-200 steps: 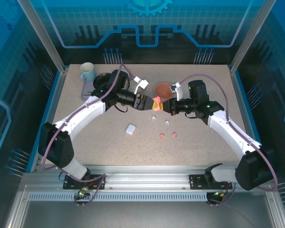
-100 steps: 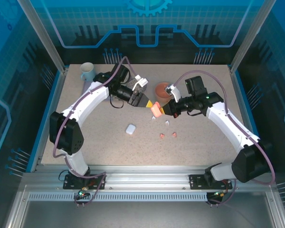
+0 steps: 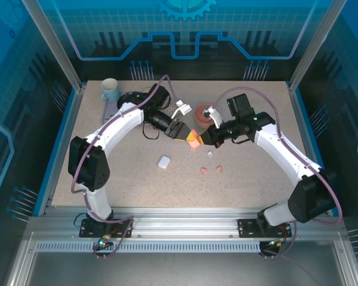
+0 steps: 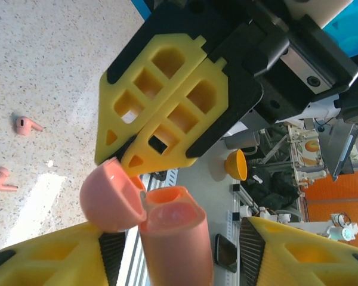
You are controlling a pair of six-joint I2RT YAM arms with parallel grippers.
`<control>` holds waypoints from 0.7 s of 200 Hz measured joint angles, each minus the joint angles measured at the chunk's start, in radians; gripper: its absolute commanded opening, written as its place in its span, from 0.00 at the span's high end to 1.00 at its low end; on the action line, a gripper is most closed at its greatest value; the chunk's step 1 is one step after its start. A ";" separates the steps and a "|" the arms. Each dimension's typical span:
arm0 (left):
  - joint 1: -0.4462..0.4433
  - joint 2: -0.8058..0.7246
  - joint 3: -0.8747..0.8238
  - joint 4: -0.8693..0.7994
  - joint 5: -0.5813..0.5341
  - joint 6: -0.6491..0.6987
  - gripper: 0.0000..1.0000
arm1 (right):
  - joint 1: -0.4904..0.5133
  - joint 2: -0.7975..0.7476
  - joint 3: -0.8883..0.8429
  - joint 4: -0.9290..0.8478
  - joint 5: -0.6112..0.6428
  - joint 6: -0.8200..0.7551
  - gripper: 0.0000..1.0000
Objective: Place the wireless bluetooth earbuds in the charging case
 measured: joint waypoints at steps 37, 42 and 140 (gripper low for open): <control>-0.004 0.006 0.002 -0.010 0.000 0.003 0.56 | 0.000 0.002 0.000 -0.003 0.001 -0.001 1.00; -0.004 0.006 0.003 -0.011 0.000 0.002 0.57 | 0.000 0.002 0.000 -0.003 0.001 -0.001 1.00; -0.004 0.015 0.016 -0.025 0.000 0.023 0.53 | 0.000 0.005 0.032 -0.030 0.009 -0.018 1.00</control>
